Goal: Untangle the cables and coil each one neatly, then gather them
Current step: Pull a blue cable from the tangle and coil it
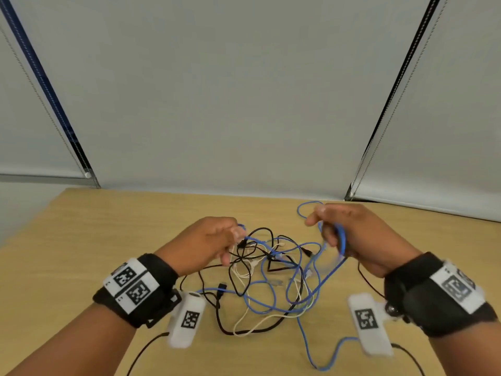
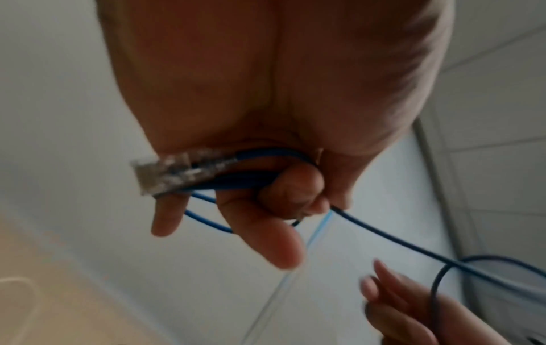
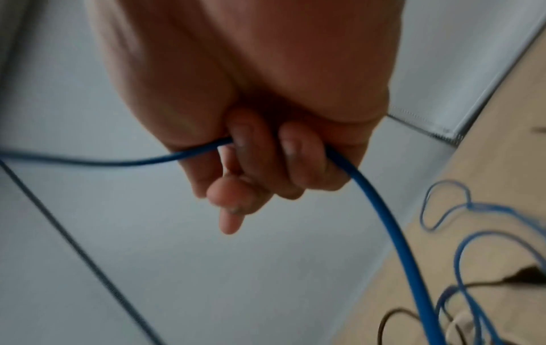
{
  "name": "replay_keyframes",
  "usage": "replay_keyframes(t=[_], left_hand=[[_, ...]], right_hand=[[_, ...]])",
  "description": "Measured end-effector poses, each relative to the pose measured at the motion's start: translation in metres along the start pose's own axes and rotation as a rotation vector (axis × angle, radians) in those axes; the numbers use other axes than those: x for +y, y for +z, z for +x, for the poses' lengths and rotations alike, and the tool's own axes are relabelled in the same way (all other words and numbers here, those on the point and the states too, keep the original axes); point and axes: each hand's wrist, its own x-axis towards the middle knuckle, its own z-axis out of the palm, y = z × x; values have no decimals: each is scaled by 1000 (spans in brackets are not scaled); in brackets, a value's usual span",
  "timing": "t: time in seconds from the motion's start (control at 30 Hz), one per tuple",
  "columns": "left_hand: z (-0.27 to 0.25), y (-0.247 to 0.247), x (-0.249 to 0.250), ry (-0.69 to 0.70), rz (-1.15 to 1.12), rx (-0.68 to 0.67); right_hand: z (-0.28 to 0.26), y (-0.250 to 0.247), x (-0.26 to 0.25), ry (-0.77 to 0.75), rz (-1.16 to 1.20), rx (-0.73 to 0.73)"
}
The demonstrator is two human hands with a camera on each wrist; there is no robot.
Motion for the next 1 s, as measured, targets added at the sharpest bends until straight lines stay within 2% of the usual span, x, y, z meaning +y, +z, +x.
replay_keyframes(t=[0.07, 0.13, 0.2, 0.3, 0.37, 0.47, 0.53, 0.6, 0.7, 0.77, 0.83, 0.87, 0.93, 1.0], left_hand=[[-2, -18, -21, -139, -4, 135], [-6, -30, -39, -247, -108, 213], [-10, -30, -50, -287, -172, 191], [-10, -20, -53, -284, -475, 121], [-13, -16, -46, -244, -788, 25], [-13, -14, -19, -42, -1197, -187], [-8, -10, 5, 98, -1419, -245], [0, -9, 27, 201, -1534, -161], [13, -12, 45, 237, -1454, 173], [19, -10, 40, 179, -1222, 414], [22, -1, 30, 104, -893, 534], [21, 5, 25, 72, -708, 527], [18, 20, 15, 32, -413, 411], [14, 34, 10, 24, -323, 264]], right_hand=[[4, -26, 3, 54, 84, 97], [4, -45, 9, 105, 192, 72], [4, -51, 19, 101, 195, 21], [15, -50, 34, 78, 157, 167], [23, -50, 40, 54, 47, 300], [29, -40, 49, -6, -109, 405], [26, -20, 55, -25, -204, 367], [18, 8, 61, -42, -348, 215], [-2, 53, 63, -109, -401, -53], [-15, 74, 59, -139, -360, -187], [-23, 82, 50, -161, -297, -282], [-26, 82, 43, -176, -268, -309], [-27, 77, 26, -225, -248, -305], [-24, 67, 11, -287, -227, -240]])
